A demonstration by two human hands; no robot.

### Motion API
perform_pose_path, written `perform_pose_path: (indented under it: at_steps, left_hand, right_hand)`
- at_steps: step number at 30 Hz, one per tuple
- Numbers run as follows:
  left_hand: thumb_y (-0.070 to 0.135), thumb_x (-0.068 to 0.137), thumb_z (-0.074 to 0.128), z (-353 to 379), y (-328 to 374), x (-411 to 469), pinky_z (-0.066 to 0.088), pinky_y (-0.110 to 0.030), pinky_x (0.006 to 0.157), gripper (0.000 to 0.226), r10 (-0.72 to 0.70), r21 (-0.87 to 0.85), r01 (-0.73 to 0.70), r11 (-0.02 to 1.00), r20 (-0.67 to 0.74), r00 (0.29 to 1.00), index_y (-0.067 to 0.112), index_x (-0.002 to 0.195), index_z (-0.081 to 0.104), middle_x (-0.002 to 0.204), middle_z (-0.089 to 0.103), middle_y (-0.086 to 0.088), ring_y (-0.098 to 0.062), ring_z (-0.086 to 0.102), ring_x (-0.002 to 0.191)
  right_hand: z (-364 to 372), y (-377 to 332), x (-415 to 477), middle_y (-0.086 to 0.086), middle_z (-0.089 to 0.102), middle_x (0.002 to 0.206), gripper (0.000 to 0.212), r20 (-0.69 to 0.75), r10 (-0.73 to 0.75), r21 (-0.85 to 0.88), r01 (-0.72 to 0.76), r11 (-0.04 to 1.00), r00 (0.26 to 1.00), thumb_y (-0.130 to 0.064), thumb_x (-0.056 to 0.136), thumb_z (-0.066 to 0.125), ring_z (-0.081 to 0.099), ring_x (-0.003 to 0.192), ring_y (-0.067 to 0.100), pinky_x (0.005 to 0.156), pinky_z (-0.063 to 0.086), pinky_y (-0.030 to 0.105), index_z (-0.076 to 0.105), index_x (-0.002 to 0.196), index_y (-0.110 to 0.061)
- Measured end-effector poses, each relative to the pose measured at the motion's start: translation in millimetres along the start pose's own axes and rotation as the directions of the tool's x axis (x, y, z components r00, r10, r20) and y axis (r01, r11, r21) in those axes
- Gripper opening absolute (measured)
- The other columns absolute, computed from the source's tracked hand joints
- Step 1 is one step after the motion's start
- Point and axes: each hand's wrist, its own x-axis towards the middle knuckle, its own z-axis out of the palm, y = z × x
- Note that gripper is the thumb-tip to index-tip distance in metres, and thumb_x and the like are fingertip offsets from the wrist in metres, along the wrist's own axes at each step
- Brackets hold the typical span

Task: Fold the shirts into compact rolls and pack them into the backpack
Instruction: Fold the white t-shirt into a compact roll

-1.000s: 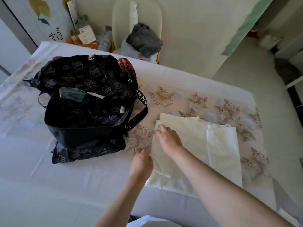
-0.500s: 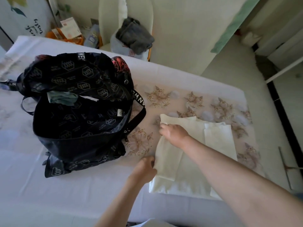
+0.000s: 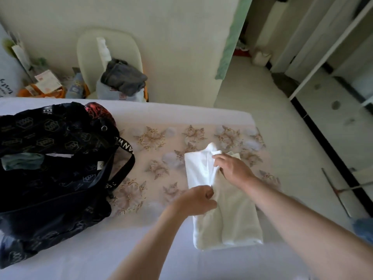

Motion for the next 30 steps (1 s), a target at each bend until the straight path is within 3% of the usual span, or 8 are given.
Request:
perform_pose_path:
  at_steps: [3,7,11,15,17,20,25,30]
  left_hand:
    - [0.047,0.081,0.060,47,46,25,0.052,-0.030,0.062,0.028,-0.006,-0.094,0.013,0.996,0.072,0.997,0.021,0.091,0.055,0.089,0.063,0.002,-0.016,0.063,0.065]
    - [0.056,0.088,0.052,112,65,49,0.056,-0.030,0.079,0.036,-0.048,-0.099,0.053,0.994,0.056,0.997,0.033,0.115,0.060,0.110,0.066,0.007,-0.011,0.066,0.084]
    - [0.031,0.099,0.047,149,34,57,0.032,-0.035,0.114,0.035,0.173,0.281,-0.071,0.957,-0.359,0.917,0.034,0.132,0.057,0.142,0.049,0.012,-0.013,0.039,0.135]
    - [0.051,0.100,0.033,175,-5,46,-0.002,-0.039,0.123,0.064,0.045,0.473,0.054,0.880,-0.196,0.980,0.040,0.155,0.002,0.159,-0.021,0.008,-0.021,-0.016,0.150]
    - [0.056,0.098,0.025,184,-12,39,-0.009,-0.038,0.122,0.068,0.031,0.495,0.061,0.867,-0.177,0.984,0.040,0.154,-0.009,0.155,-0.032,0.006,-0.021,-0.022,0.149]
    - [0.053,0.100,0.034,183,-6,36,-0.006,-0.032,0.120,0.067,0.009,0.455,0.087,0.886,-0.205,0.979,0.039,0.156,0.000,0.163,-0.017,0.006,-0.018,-0.012,0.151]
    - [0.029,0.100,0.046,139,20,56,0.030,-0.036,0.114,0.051,0.118,0.412,0.042,0.910,-0.355,0.927,0.028,0.149,0.035,0.154,0.036,0.007,-0.016,0.032,0.141]
    - [0.015,0.099,0.043,79,51,116,0.046,-0.041,0.097,0.046,0.261,0.520,-0.044,0.853,-0.352,0.899,0.021,0.145,0.042,0.146,0.044,0.004,-0.024,0.050,0.125]
  right_hand:
    - [-10,62,-41,0.010,0.047,0.151,0.040,0.039,0.097,-0.039,-0.095,0.995,0.995,0.008,0.085,0.052,0.055,0.128,0.032,0.098,0.045,0.035,0.067,0.118,-0.009]
    - [4,100,-89,0.011,-0.016,0.165,0.076,0.364,0.359,-0.374,-0.218,0.901,0.860,0.005,0.094,0.035,0.053,0.123,0.037,0.097,0.048,0.039,0.017,0.157,-0.034]
    - [31,93,-127,0.012,0.020,0.160,0.055,0.210,0.404,-0.154,-0.378,0.913,0.890,-0.017,0.098,0.043,0.051,0.122,0.033,0.094,0.045,0.038,0.031,0.151,-0.027]
    - [61,66,-147,0.009,0.048,0.135,0.045,0.199,0.620,0.260,-0.651,0.713,0.759,-0.044,0.096,0.049,0.056,0.116,0.030,0.091,0.048,0.038,0.044,0.135,-0.023]
    - [69,61,-147,0.008,0.051,0.135,0.054,0.237,0.669,0.390,-0.700,0.599,0.705,-0.043,0.092,0.056,0.057,0.118,0.030,0.094,0.048,0.037,0.041,0.139,-0.021]
    - [68,66,-140,0.008,0.052,0.139,0.062,0.195,0.722,0.483,-0.706,0.519,0.664,-0.034,0.087,0.062,0.056,0.122,0.029,0.100,0.047,0.041,0.039,0.142,-0.018]
    - [62,81,-111,0.005,0.056,0.133,0.060,0.220,0.714,0.556,-0.687,0.468,0.664,-0.031,0.083,0.064,0.059,0.116,0.027,0.097,0.050,0.043,0.042,0.139,-0.022]
    - [61,84,-103,0.011,0.047,0.140,0.065,0.240,0.674,0.485,-0.688,0.540,0.699,-0.026,0.091,0.060,0.051,0.126,0.031,0.104,0.045,0.041,0.032,0.149,-0.020]
